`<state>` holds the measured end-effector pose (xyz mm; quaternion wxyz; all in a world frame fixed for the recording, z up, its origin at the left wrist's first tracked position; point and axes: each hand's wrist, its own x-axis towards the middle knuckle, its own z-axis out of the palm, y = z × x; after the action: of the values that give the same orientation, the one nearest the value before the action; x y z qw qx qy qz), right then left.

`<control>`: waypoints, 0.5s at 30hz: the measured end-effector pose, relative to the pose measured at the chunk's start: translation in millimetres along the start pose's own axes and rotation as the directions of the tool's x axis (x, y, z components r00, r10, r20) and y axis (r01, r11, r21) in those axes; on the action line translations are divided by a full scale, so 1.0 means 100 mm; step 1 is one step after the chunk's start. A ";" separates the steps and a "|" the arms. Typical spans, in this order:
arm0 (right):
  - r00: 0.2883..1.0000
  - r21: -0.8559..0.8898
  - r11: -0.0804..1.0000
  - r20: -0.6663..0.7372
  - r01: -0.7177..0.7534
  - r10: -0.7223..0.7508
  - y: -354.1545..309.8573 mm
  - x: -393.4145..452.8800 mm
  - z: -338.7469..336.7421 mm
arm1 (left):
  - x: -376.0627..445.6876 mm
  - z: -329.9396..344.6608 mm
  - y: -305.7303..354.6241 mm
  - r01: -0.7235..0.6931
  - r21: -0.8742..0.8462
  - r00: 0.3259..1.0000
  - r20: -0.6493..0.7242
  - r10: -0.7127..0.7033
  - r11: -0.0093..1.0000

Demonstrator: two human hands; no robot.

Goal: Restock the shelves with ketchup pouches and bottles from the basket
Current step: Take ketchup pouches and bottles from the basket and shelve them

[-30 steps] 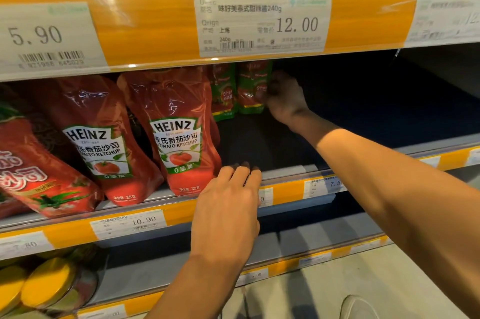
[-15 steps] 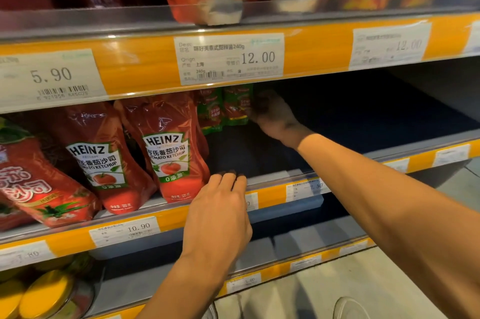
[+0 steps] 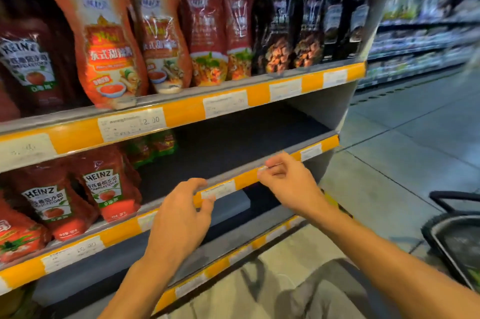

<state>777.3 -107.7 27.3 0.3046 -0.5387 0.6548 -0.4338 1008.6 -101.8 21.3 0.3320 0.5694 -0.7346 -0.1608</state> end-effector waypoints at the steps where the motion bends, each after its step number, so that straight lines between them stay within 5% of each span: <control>1: 0.999 0.001 1.000 -0.040 -0.021 0.021 0.01 -0.18 -0.19 | -0.02 -0.01 0.19 -0.022 -0.030 0.999 0.023 0.023 0.999; 8: 0.951 -0.074 0.987 -0.285 -0.144 0.117 0.09 -1.49 -1.52 | -0.34 0.09 1.55 -0.165 -0.201 0.950 0.230 0.211 0.966; 15: 0.779 -0.008 0.920 -0.535 -0.393 0.328 0.43 -2.74 -2.38 | -0.80 0.71 2.69 -0.295 -0.324 0.768 0.479 0.425 0.899</control>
<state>615.9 216.6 74.0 0.1598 -0.2817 0.8281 -0.4576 775.3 44.1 110.5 0.2006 0.3061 -0.8699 -0.3307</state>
